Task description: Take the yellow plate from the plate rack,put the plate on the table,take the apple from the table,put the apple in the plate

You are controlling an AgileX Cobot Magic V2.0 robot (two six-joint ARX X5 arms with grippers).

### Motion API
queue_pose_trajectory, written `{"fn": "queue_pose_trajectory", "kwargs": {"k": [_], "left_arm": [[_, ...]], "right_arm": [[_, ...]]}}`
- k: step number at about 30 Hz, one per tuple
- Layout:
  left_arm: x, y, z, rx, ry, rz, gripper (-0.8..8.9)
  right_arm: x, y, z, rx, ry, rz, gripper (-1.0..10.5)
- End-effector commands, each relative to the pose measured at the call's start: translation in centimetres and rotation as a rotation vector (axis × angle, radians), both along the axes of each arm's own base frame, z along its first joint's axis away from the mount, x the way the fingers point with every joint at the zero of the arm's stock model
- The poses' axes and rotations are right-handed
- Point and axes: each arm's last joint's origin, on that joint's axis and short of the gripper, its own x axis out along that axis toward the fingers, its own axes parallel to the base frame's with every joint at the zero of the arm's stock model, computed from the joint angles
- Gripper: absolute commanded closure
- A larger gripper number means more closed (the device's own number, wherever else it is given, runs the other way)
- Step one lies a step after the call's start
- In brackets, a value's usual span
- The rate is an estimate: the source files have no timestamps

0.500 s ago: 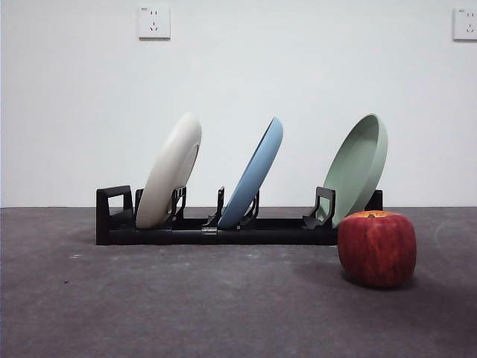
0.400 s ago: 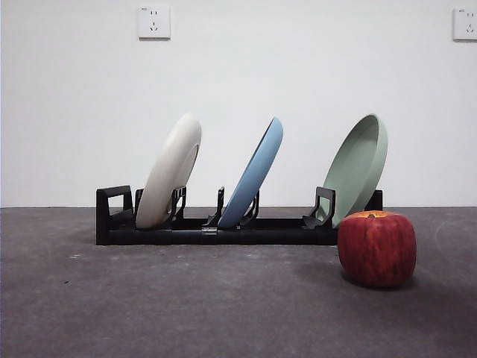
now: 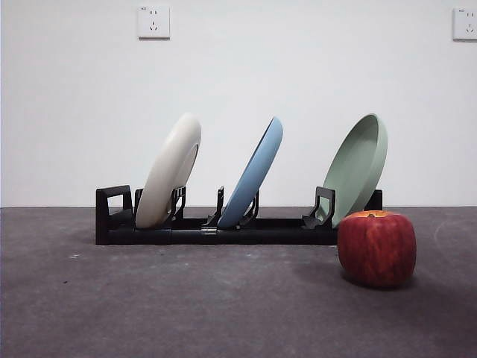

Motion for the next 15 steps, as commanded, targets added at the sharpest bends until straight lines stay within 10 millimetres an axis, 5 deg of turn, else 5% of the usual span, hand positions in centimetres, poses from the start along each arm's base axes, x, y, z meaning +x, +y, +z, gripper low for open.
{"fn": "queue_pose_trajectory", "kwargs": {"k": [1,9,15], "left_arm": [[-0.2,0.0,1.5,-0.042,-0.004,-0.002,8.21],[0.8,0.0,5.5,-0.045,0.063,-0.006,8.21],[3.5,-0.2,8.8,-0.066,0.152,-0.104,8.21]], "right_arm": [[0.1,0.1,1.9,0.031,0.003,0.011,9.6],[1.6,0.4,6.6,-0.001,0.072,0.090,9.6],[4.1,1.1,9.8,0.012,0.119,0.230,9.6]]}}
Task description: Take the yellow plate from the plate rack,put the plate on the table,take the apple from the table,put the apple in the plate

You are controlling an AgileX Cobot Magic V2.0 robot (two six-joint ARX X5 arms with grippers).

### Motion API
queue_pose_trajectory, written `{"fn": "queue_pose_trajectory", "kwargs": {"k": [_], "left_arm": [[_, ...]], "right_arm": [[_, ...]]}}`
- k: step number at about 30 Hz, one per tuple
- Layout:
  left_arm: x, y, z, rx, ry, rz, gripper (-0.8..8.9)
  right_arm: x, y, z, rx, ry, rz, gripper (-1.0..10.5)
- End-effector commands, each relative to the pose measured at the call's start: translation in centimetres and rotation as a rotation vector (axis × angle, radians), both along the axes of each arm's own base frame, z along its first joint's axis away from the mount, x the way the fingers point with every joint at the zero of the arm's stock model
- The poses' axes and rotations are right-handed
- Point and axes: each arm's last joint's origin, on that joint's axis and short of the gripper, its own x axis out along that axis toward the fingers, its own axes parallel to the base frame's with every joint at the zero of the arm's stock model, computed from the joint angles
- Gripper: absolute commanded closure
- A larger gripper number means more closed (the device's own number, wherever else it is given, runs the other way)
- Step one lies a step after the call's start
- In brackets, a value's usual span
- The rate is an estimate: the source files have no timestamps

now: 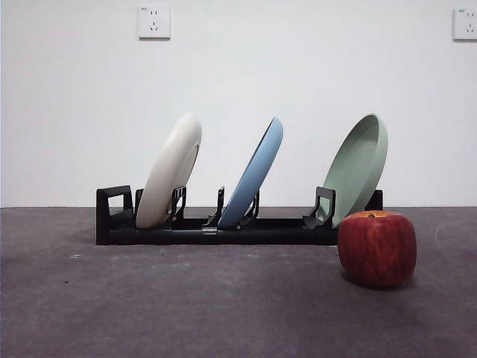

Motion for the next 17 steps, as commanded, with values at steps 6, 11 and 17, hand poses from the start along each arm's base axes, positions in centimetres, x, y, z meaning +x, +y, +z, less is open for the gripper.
{"fn": "queue_pose_trajectory", "kwargs": {"k": [6,11,17], "left_arm": [[4.9,-0.4,3.7,-0.056,0.100,-0.190,8.21],[8.4,-0.6,5.4,-0.110,0.155,-0.319,8.21],[12.3,-1.6,7.2,-0.120,0.197,-0.381,8.20]], "right_arm": [[4.0,0.9,3.0,-0.048,0.044,0.209,9.5],[6.6,1.3,4.3,-0.059,0.110,0.288,9.5],[9.1,1.8,5.5,-0.079,0.158,0.350,9.3]]}}
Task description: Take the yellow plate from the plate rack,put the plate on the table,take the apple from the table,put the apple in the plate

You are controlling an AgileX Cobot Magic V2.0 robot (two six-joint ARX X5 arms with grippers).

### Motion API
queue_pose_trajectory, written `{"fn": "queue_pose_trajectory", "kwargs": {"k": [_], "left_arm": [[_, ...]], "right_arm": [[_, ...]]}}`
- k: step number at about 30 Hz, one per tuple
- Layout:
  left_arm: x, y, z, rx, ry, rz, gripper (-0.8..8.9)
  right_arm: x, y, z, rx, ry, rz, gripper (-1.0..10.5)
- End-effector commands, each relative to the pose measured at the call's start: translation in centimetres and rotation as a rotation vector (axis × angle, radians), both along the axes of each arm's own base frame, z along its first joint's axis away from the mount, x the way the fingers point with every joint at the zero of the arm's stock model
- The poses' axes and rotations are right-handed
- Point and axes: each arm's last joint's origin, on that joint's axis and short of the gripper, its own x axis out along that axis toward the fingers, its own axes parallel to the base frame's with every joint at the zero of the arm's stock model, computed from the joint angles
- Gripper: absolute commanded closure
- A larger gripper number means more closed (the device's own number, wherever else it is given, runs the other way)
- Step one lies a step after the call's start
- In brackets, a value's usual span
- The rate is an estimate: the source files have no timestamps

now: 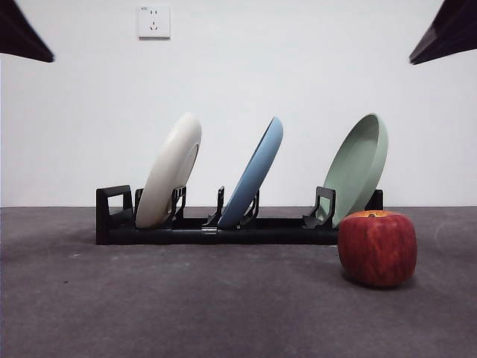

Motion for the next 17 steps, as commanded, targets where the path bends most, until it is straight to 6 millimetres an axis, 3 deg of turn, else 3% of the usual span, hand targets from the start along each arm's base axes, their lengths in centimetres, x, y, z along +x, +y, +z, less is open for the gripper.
{"fn": "queue_pose_trajectory", "kwargs": {"k": [1,4,8,12,17], "left_arm": [[1.7,-0.7,0.6,0.009,0.010,-0.041,8.17],[3.6,-1.7,1.9,0.009,0.016,-0.076,7.93],[6.3,-3.7,3.4,0.016,0.045,-0.138,6.15],[9.7,-6.6,4.3,0.049,0.078,-0.183,6.15],[12.9,-10.5,3.1,0.153,0.114,-0.158,6.15]], "right_arm": [[1.0,0.4,0.5,-0.024,-0.009,0.032,9.1],[1.7,0.7,0.8,-0.026,0.002,0.043,7.7],[2.0,1.1,1.2,-0.029,-0.002,0.055,7.5],[2.0,1.4,1.2,-0.029,-0.002,0.066,7.5],[2.0,1.4,1.2,-0.030,-0.001,0.065,7.5]]}}
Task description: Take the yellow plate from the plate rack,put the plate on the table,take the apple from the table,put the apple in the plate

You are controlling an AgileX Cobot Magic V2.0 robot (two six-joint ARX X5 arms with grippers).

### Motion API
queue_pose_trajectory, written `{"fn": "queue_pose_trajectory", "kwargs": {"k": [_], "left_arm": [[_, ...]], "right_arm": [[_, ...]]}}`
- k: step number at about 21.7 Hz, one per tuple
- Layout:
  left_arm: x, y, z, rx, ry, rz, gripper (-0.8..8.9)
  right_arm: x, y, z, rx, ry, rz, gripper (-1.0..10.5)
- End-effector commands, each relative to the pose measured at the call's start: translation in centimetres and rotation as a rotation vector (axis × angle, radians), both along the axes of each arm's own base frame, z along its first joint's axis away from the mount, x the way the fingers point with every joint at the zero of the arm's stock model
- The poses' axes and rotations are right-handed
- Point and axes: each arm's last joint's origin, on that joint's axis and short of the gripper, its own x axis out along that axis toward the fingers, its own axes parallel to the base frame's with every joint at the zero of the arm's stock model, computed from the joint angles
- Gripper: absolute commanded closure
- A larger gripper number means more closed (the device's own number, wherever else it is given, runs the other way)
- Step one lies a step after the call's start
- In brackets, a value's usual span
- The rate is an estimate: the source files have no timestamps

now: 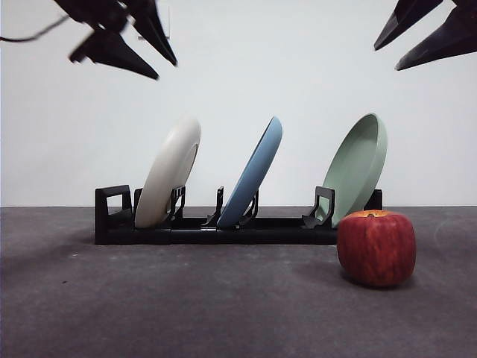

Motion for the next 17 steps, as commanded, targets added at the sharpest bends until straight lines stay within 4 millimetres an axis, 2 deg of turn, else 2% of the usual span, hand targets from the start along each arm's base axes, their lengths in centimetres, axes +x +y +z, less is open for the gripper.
{"fn": "queue_pose_trajectory", "kwargs": {"k": [1,6,12,13,14,17], "left_arm": [[1.2,-1.5,-1.3,0.036,0.018,-0.021,6.15],[2.6,-2.8,-4.4,0.103,0.084,0.009,6.16],[2.7,-2.8,-4.5,0.102,0.083,0.007,6.34],[2.6,-2.8,-4.5,0.102,0.087,0.004,6.91],[2.6,-2.9,-4.5,0.105,0.086,-0.004,7.92],[2.6,-3.1,-4.5,0.116,0.075,-0.016,8.22]], "right_arm": [[0.1,0.0,0.1,-0.008,-0.010,0.004,7.5],[0.1,0.0,0.1,-0.008,-0.010,0.004,7.5],[0.1,0.0,0.1,-0.008,-0.013,0.004,7.6],[0.1,0.0,0.1,-0.008,-0.013,0.004,7.6],[0.1,0.0,0.1,-0.008,-0.013,0.004,7.6],[0.1,0.0,0.1,-0.008,-0.013,0.004,7.6]]}}
